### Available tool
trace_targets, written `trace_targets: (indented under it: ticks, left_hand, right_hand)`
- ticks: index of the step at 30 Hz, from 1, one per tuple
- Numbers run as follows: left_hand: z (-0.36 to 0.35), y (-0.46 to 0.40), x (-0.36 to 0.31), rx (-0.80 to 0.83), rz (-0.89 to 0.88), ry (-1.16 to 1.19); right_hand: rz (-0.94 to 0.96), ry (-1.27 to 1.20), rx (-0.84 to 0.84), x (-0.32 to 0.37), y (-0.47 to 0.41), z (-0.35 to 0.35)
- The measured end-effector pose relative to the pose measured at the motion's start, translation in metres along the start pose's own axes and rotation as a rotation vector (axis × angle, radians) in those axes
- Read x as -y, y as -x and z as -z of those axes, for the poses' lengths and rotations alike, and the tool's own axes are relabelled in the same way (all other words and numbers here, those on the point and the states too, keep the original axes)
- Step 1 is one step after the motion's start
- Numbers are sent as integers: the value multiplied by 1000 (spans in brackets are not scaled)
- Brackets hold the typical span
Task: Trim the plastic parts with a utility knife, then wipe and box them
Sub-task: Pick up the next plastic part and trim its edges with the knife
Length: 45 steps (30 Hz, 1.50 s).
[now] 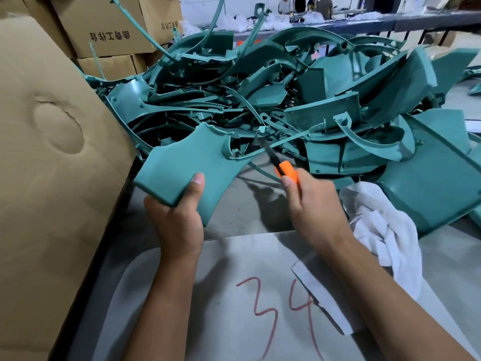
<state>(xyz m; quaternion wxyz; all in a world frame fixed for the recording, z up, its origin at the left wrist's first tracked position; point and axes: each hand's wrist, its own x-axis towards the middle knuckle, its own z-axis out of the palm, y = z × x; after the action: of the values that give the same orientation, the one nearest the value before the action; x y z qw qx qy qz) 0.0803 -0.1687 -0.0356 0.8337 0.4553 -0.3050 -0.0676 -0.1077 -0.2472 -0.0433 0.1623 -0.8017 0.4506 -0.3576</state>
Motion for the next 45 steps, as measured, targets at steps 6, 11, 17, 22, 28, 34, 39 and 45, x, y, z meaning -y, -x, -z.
trace_targets:
  ticks: [6,11,17,22,28,34,39,45]
  left_hand:
    - [5,-7,-2,-41,31,-33]
    - [4,-8,2,-138,110,1]
    - [13,-20,5,-171,155,86]
    - [18,-26,7,-184,146,45]
    - [23,-26,8,-192,30,-54]
    - [24,-26,9,-90,-3,-84]
    - [24,-24,3,-41,3,-90]
    - [22,-20,2,9,14,-103]
  right_hand:
    - [-154,187,-236,-19,-8,19]
    - [54,45,-255,-4,-1,5]
    - [47,150,-251,-11,-4,3]
    - [13,251,-345,-19,-4,14]
    - [14,115,-455,-9,-3,14]
    - [-17,142,-371,-10,-3,12]
    - [-29,218,-330,-15,-5,10]
    - [-64,302,-380,-19,-6,11]
